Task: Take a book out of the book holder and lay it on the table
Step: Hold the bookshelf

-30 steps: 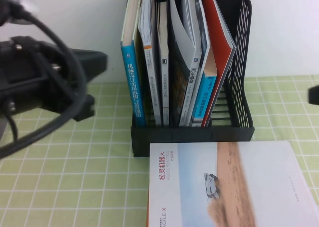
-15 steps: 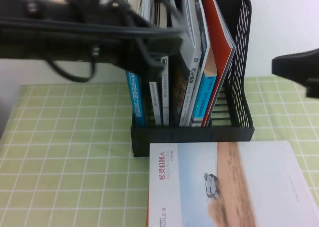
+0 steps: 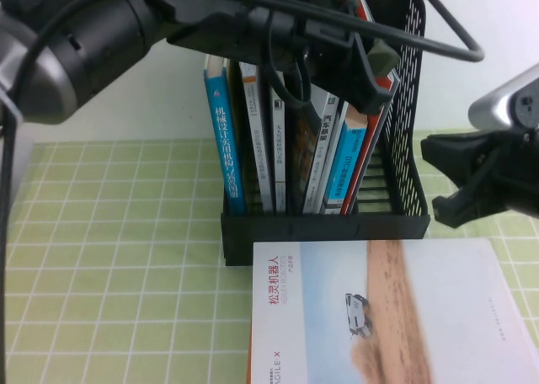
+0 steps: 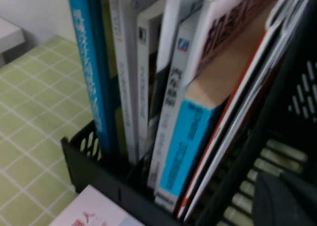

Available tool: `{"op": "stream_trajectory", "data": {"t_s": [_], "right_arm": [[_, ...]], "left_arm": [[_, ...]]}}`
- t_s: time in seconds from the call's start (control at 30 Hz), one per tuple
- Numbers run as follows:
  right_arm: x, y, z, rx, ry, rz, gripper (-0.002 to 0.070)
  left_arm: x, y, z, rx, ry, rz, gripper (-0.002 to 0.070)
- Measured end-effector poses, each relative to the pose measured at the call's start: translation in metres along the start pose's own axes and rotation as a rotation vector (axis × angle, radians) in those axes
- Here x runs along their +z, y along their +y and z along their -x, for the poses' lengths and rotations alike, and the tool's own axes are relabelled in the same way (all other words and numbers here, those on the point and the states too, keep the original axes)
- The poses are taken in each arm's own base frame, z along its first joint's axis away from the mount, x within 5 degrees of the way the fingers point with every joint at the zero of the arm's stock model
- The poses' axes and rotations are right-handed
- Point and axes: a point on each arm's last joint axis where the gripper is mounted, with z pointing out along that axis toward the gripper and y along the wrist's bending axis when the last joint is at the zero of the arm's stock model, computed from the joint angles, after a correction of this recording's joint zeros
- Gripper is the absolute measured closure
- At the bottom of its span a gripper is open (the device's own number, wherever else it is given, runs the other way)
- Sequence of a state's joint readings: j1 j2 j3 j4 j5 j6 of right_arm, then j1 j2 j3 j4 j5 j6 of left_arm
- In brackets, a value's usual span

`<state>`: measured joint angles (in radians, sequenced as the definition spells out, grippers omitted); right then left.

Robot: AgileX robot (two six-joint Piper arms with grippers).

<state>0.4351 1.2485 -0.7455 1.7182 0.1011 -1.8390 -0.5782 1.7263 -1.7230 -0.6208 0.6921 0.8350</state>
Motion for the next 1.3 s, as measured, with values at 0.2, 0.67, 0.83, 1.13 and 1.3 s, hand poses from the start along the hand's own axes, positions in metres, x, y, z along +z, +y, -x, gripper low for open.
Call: {"op": "stream_trajectory", "data": {"t_s": [0.2, 0.67, 0.83, 1.13, 1.3], "right_arm": [[0.002, -0.002, 0.022, -0.003, -0.058, 0.003, 0.0587], [0.033, -0.005, 0.017, 0.013, -0.001, 0.019, 0.0552], [0.036, -0.006, 0.015, 0.014, 0.011, 0.016, 0.0552], [0.039, -0.009, 0.015, 0.032, 0.018, -0.012, 0.0552], [0.047, -0.010, 0.021, 0.070, 0.007, 0.000, 0.0552]], "left_arm": [[0.016, 0.006, -0.008, 0.001, 0.032, 0.012, 0.0678], [0.021, 0.008, -0.014, 0.019, 0.074, 0.024, 0.0678], [0.021, 0.008, -0.014, 0.016, 0.075, 0.025, 0.0678], [0.021, 0.008, -0.014, 0.016, 0.076, 0.026, 0.0678], [0.021, 0.008, -0.014, 0.017, 0.078, 0.026, 0.0678]]}}
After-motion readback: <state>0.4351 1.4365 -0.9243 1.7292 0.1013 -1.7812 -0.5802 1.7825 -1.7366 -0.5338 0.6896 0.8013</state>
